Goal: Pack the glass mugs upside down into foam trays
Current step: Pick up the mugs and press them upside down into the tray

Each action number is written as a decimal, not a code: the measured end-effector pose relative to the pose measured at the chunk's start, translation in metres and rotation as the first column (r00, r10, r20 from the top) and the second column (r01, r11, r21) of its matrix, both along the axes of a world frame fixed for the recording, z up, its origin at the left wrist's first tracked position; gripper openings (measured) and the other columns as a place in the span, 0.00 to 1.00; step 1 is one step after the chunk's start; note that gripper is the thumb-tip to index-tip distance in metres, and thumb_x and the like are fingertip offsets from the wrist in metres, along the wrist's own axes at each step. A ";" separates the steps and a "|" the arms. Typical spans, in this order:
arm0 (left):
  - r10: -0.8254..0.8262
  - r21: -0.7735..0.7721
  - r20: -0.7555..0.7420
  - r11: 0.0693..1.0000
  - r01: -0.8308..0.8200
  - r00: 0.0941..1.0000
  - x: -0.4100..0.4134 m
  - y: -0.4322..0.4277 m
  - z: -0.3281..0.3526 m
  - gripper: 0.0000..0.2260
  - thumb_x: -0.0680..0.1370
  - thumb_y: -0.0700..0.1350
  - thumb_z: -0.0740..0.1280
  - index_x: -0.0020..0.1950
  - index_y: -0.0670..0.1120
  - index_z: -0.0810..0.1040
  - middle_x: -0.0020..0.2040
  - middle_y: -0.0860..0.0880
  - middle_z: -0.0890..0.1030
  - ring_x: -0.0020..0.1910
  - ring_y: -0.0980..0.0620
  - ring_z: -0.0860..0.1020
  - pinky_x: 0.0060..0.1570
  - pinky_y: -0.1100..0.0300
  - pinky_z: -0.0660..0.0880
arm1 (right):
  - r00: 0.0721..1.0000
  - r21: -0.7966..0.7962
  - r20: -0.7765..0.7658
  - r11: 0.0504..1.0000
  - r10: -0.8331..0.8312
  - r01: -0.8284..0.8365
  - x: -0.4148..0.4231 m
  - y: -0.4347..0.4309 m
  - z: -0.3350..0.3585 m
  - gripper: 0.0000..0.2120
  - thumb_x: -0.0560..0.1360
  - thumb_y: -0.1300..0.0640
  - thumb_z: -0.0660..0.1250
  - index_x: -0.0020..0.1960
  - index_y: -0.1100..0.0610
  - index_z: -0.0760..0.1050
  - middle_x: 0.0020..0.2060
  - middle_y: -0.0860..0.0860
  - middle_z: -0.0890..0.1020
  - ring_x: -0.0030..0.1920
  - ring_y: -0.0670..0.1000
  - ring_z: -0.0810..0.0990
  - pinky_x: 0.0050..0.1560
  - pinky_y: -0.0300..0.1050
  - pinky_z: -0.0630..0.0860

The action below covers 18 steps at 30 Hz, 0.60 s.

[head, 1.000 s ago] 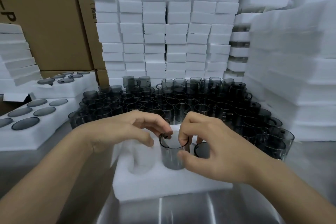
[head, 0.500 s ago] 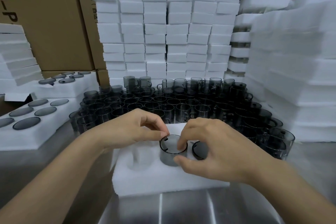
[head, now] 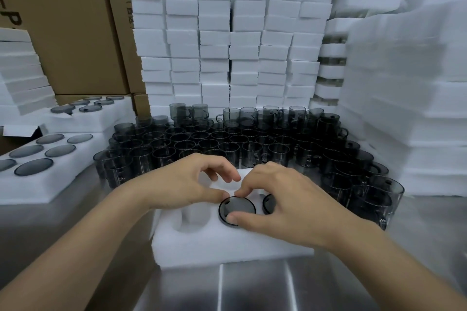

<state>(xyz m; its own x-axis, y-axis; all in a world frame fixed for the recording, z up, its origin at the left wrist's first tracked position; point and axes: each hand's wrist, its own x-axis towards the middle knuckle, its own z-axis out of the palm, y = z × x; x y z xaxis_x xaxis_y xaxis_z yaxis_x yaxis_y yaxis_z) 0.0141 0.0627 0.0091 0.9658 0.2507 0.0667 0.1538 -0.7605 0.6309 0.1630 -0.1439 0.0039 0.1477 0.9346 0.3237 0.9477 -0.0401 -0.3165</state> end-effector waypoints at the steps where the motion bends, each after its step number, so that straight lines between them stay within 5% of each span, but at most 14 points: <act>1: -0.002 0.003 0.002 1.000 0.002 1.000 0.000 0.000 0.000 0.14 0.79 0.52 0.77 0.62 0.66 0.82 0.62 0.64 0.81 0.62 0.65 0.75 0.57 0.60 0.72 | 1.000 -0.004 -0.013 1.000 0.001 -0.002 0.001 0.000 0.000 0.27 0.70 0.21 0.66 0.56 0.40 0.80 0.51 0.35 0.79 0.58 0.38 0.74 0.60 0.43 0.75; 6: -0.017 0.034 0.014 0.999 0.016 1.000 0.001 0.000 -0.003 0.13 0.80 0.52 0.77 0.62 0.66 0.82 0.63 0.64 0.81 0.62 0.65 0.74 0.57 0.59 0.73 | 1.000 -0.016 -0.008 1.000 -0.017 0.017 -0.001 0.001 -0.002 0.28 0.68 0.19 0.63 0.55 0.39 0.78 0.52 0.36 0.78 0.57 0.39 0.73 0.54 0.36 0.69; 18: 0.011 0.075 0.109 0.997 -0.020 0.994 0.005 -0.007 -0.006 0.10 0.80 0.50 0.76 0.58 0.65 0.84 0.59 0.63 0.83 0.61 0.62 0.76 0.54 0.59 0.75 | 0.991 0.031 0.070 0.993 -0.114 0.112 -0.014 0.005 -0.006 0.28 0.73 0.20 0.60 0.59 0.40 0.74 0.51 0.39 0.76 0.55 0.42 0.72 0.56 0.45 0.66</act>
